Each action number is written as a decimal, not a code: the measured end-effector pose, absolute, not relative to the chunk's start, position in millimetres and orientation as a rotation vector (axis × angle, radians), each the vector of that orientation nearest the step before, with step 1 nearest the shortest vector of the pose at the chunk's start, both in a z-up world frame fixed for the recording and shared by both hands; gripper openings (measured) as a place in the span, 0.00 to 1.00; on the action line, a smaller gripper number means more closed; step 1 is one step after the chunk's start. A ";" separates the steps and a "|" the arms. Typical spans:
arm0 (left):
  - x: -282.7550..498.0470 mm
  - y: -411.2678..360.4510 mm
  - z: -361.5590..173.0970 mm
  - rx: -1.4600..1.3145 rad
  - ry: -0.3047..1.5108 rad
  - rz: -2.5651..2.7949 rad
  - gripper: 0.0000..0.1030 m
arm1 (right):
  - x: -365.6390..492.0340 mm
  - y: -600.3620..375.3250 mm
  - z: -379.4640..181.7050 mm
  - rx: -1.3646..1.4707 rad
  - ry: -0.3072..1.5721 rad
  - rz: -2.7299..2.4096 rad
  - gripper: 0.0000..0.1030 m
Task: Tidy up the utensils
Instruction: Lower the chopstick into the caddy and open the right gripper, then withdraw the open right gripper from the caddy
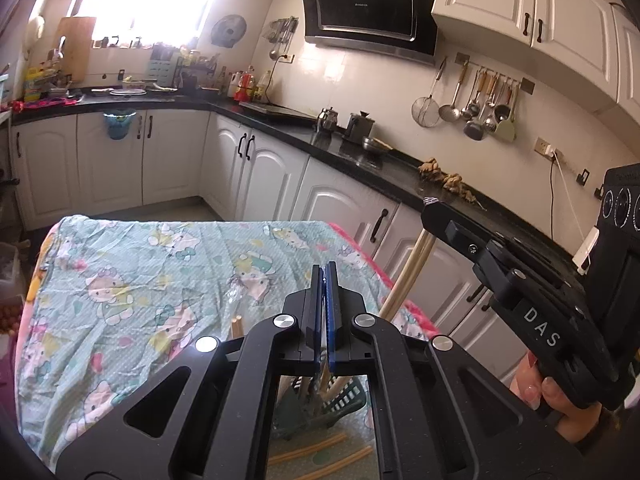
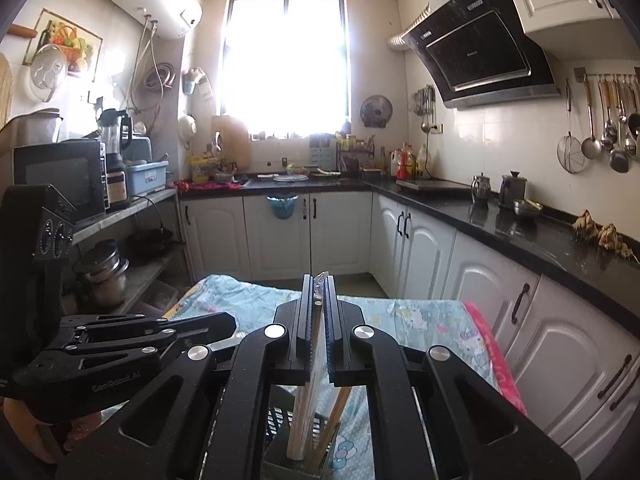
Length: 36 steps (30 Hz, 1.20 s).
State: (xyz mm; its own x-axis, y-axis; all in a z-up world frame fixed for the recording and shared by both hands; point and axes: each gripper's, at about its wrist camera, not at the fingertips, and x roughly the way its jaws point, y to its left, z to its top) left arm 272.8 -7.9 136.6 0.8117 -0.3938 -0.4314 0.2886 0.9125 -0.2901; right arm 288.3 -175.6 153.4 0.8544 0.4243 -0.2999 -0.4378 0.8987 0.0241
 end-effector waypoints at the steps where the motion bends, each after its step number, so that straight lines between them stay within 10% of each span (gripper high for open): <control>1: 273.3 -7.6 134.3 -0.218 0.509 -0.366 0.00 | 288.8 -175.5 150.6 -0.045 0.310 0.451 0.05; 22: 274.6 -8.3 111.7 -0.163 0.543 -0.298 0.02 | 296.2 -189.5 112.4 0.016 0.427 0.409 0.19; 36: 251.6 -6.7 128.2 -0.160 0.511 -0.319 0.51 | 270.2 -225.1 115.9 0.044 0.417 0.371 0.58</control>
State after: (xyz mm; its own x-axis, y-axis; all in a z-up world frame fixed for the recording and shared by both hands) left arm 251.6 -6.7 128.2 0.8243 -0.3386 -0.4537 0.2596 0.9383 -0.2287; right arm 270.2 -225.1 115.9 0.8486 0.3604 -0.3872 -0.3426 0.9322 0.1168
